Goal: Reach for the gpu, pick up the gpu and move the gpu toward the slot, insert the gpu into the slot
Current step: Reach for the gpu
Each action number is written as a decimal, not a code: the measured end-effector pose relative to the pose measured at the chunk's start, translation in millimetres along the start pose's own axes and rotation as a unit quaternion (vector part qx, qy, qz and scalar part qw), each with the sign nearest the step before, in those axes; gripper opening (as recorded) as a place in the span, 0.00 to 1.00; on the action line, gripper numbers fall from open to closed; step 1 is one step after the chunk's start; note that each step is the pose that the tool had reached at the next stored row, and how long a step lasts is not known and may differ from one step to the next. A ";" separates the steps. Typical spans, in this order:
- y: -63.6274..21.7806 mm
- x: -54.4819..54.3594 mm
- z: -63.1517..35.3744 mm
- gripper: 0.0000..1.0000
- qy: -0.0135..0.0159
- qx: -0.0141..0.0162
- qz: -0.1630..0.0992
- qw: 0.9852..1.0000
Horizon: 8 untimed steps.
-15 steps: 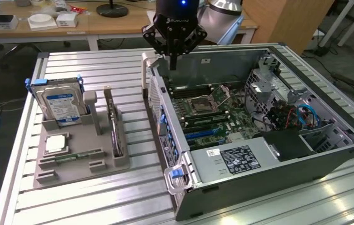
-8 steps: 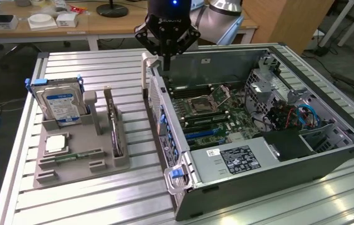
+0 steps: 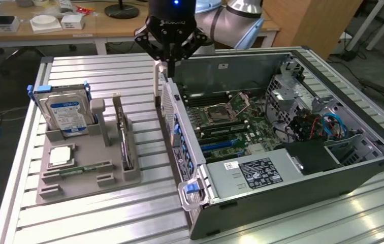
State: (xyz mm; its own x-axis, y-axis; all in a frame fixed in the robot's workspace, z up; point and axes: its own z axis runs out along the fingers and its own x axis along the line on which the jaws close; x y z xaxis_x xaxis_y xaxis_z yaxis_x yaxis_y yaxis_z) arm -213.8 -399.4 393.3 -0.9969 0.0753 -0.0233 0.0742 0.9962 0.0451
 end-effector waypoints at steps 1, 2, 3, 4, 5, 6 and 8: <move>-0.2 3.0 0.0 0.10 0.000 0.000 0.000 1.000; -0.5 6.0 -0.2 0.10 0.000 0.000 0.000 1.000; -0.7 9.0 -0.3 0.10 0.000 0.000 0.000 1.000; -1.0 12.4 -0.3 0.10 0.000 0.000 0.000 1.000; -1.4 16.2 -0.4 0.10 0.000 0.000 0.000 1.000; -1.7 20.2 -0.5 0.10 0.000 0.000 0.000 1.000; -2.3 27.8 -0.7 0.10 0.000 0.000 0.000 1.000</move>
State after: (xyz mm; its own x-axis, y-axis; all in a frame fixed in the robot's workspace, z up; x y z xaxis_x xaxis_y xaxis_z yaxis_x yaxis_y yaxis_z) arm -241.7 -399.6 393.3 -0.9969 0.0753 -0.0233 0.0742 0.9962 0.0451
